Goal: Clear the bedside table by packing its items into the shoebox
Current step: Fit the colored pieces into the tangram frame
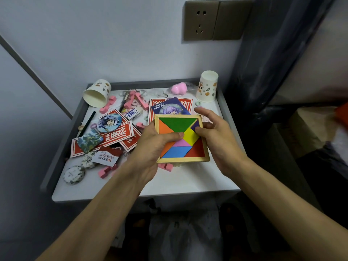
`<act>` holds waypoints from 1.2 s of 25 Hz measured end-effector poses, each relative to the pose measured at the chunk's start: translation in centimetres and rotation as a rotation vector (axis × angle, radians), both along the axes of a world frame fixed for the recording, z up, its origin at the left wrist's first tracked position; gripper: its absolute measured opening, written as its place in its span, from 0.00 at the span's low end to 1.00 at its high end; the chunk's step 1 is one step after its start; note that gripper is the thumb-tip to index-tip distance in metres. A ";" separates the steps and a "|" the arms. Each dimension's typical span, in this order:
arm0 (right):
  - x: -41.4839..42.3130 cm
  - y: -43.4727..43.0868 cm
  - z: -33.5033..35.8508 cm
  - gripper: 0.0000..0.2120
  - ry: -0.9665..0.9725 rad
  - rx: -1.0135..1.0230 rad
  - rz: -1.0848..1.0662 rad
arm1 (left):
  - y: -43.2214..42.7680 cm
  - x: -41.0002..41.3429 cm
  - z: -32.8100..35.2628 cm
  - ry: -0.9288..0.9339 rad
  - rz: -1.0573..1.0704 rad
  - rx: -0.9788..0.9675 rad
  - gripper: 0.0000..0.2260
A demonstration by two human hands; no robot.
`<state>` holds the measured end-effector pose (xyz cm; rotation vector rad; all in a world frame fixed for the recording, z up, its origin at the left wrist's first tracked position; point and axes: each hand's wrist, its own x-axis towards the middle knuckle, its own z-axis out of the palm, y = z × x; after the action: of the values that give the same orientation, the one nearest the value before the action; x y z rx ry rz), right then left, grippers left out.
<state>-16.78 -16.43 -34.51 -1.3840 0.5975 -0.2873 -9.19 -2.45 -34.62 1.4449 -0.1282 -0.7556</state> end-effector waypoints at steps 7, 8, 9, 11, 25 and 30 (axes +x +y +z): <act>-0.2 0.1 0.2 0.15 -0.013 0.109 -0.053 | -0.1 -0.1 0.2 -0.004 -0.032 0.057 0.17; -0.2 0.0 0.3 0.14 -0.013 0.113 -0.050 | 0.0 -0.1 0.3 0.003 -0.031 0.047 0.17; -0.2 -0.1 0.3 0.14 -0.017 0.122 -0.042 | 0.0 0.0 0.3 0.014 -0.028 0.027 0.17; -0.2 -0.6 0.4 0.15 -0.029 0.171 -0.011 | 0.2 0.2 0.4 0.029 -0.011 -0.014 0.17; -1.4 -2.2 0.8 0.17 0.039 0.054 0.246 | 0.6 1.5 0.6 -0.031 -0.237 -0.008 0.25; -1.8 -2.4 1.0 0.13 0.081 0.017 0.226 | -0.1 1.3 0.2 -0.042 -0.217 -0.002 0.19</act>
<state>-18.54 -18.83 -33.49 -1.4379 0.5031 -0.0443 -7.89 -2.53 -34.45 1.4606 -0.3217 -0.9010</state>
